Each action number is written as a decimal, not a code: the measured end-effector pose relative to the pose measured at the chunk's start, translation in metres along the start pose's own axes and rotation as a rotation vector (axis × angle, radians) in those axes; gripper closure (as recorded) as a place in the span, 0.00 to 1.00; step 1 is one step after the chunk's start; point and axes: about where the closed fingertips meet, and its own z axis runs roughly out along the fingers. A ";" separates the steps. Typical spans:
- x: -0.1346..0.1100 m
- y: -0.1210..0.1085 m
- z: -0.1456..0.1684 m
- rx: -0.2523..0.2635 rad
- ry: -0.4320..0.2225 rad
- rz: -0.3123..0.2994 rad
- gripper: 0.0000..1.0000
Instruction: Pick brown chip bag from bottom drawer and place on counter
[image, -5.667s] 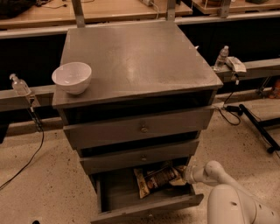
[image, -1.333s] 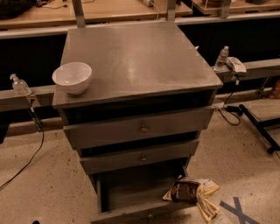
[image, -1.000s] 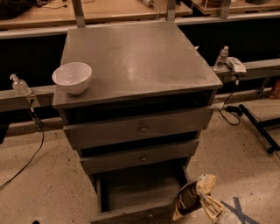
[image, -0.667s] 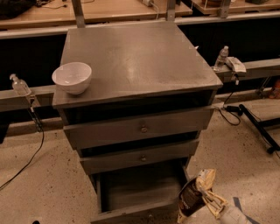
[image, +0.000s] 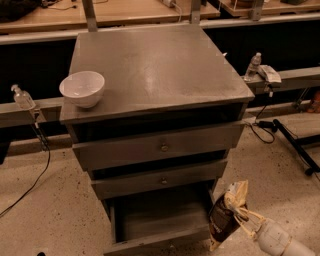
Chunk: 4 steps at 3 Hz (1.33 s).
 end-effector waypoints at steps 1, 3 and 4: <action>-0.028 -0.012 0.003 -0.033 0.048 -0.044 1.00; -0.117 -0.067 -0.007 -0.087 0.133 -0.093 1.00; -0.150 -0.094 -0.010 -0.100 0.170 -0.105 1.00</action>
Offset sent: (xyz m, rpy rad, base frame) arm -0.0126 -0.0043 0.1294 -0.1874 0.0365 0.0192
